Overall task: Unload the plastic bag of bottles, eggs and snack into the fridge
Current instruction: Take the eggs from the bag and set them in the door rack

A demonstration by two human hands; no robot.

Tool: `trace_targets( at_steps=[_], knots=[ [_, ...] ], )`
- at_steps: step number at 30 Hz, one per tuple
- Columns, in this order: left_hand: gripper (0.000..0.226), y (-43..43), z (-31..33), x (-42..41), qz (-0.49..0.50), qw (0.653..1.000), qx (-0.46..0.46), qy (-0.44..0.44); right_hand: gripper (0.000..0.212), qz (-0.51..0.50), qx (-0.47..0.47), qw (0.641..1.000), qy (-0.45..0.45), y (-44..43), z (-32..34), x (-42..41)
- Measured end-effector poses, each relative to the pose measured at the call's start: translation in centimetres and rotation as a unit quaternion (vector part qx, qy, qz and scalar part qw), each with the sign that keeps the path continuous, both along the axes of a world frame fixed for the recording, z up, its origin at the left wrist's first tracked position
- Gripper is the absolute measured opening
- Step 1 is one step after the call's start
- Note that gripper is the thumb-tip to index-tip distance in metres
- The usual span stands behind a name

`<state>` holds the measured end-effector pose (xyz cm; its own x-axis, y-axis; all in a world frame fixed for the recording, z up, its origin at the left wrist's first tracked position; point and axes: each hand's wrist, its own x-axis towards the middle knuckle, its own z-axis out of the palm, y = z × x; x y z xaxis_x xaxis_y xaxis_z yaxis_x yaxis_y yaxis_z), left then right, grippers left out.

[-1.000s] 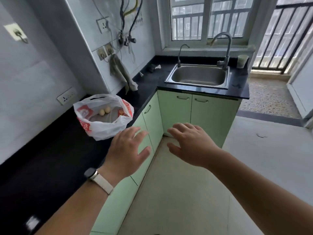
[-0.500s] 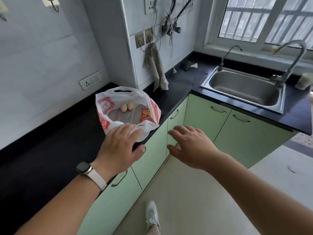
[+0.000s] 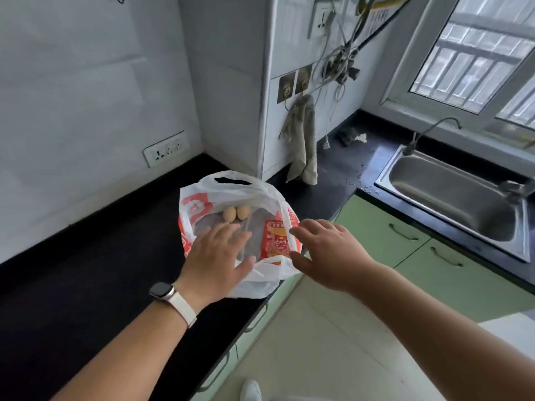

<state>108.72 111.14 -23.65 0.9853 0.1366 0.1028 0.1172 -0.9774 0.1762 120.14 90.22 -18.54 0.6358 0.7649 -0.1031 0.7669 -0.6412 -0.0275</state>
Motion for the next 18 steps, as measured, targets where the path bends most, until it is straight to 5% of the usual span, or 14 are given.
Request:
trace_targets(
  at_steps=[18],
  knots=[
    [0.051,3.9,-4.2,9.3,0.096,0.993,-0.063,0.034,0.053,0.115,-0.024,0.988,0.100,9.8,-8.5,13.0]
  ],
)
